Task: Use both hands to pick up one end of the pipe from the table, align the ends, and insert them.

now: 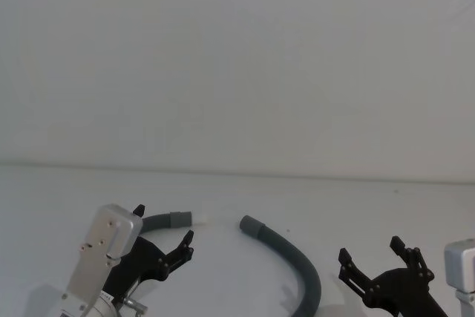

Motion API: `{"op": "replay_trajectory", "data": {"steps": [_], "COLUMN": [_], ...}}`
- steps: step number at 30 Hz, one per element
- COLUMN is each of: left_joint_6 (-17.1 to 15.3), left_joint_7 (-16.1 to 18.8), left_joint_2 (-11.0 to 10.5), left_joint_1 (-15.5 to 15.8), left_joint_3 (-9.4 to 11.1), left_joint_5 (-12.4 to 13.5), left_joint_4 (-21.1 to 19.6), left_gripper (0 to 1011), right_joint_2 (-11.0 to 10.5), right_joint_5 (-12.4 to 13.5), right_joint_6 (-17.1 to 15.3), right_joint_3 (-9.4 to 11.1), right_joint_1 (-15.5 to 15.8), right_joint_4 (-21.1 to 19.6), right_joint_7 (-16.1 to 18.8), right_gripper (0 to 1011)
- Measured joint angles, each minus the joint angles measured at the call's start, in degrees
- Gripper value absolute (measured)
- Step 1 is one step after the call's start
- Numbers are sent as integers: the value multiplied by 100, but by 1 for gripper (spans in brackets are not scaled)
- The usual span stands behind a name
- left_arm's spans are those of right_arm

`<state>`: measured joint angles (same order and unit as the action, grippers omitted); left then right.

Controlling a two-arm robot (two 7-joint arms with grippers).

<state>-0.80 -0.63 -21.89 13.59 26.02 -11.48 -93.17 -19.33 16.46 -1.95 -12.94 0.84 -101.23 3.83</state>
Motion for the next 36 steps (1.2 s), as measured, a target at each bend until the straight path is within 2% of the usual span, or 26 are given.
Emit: {"op": "replay_trajectory", "data": {"steps": [13,19,27,30,36], "left_joint_6": [-9,-159,-588,-848,-1140], "left_joint_7": [-4,-74,-227,-299,-355], "left_joint_2": [6,27,53,59,62], "left_joint_1": [-3,-6,21,70,149], "left_joint_3": [-9,-56,-183,-258,-350], "left_joint_5": [-6,-116,-386,-530,-650], "left_joint_4": [0,-1,-18,-19,-17], "left_gripper": [1002,1001,1001,1001,1002], "right_joint_2": [0,0,0,0,0], "right_joint_5": [0,0,0,0,0], "right_joint_6": [0,0,0,0,0], "right_joint_3": [0,0,0,0,0], "right_joint_1": [0,0,0,0,0], "right_joint_4": [0,0,0,0,0], "right_joint_7": [0,0,0,0,0], "right_gripper": [1007,1006,1007,1007,1007]}}
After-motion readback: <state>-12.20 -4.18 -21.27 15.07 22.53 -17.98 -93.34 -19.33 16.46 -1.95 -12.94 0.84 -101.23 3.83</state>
